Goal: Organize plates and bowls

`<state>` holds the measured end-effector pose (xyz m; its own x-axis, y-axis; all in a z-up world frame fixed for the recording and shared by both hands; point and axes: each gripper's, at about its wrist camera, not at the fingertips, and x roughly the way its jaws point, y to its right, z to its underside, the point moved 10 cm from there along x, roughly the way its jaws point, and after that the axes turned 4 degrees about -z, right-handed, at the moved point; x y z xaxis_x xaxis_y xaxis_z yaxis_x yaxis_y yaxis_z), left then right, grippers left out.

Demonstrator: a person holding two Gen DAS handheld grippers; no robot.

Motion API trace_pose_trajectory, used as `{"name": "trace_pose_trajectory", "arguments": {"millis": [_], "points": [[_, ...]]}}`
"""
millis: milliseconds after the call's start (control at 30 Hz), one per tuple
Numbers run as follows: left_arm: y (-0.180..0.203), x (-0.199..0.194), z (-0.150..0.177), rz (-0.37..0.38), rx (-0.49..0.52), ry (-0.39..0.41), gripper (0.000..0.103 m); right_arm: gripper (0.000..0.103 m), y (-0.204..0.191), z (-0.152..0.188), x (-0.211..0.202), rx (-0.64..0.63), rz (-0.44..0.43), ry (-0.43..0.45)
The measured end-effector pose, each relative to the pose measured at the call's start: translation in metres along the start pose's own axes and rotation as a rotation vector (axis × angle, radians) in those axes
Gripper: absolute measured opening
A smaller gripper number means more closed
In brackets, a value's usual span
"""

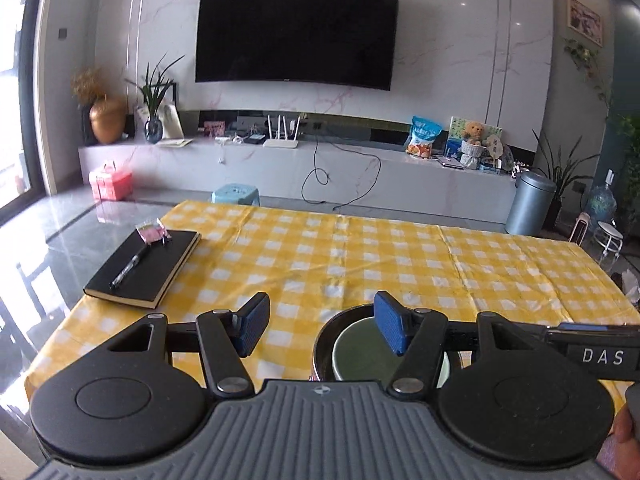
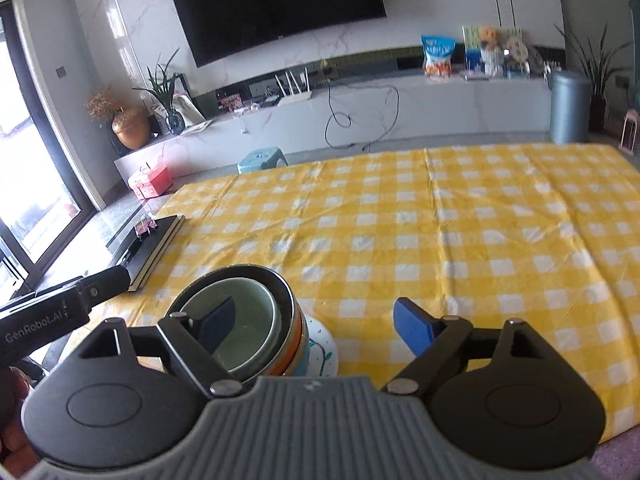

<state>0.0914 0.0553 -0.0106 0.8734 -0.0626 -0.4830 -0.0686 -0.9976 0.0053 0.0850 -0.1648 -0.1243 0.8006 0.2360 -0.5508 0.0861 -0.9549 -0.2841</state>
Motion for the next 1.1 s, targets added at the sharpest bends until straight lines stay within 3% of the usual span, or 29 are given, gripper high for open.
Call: {"name": "trace_pose_trajectory", "arguments": {"millis": [267,567,800,867,1100], "points": [[0.014,-0.026,0.018,-0.058,0.104,0.064,0.071,0.091,0.002,0.011,-0.059,-0.093,0.078,0.201],[0.021,-0.035,0.049,-0.091,0.182,0.048,0.076,0.097,-0.005,0.038,-0.094,-0.156,0.126,0.312],[0.020,-0.027,0.064,-0.086,0.173,0.027,0.083,0.100,-0.002,0.055,-0.082,-0.146,0.135,0.270],[0.017,-0.023,0.069,-0.084,0.160,0.014,0.089,0.100,0.000,0.060,-0.077,-0.143,0.149,0.255],[0.014,-0.005,0.089,-0.086,0.133,-0.080,0.089,0.100,0.002,0.079,-0.045,-0.155,0.156,0.139]]}}
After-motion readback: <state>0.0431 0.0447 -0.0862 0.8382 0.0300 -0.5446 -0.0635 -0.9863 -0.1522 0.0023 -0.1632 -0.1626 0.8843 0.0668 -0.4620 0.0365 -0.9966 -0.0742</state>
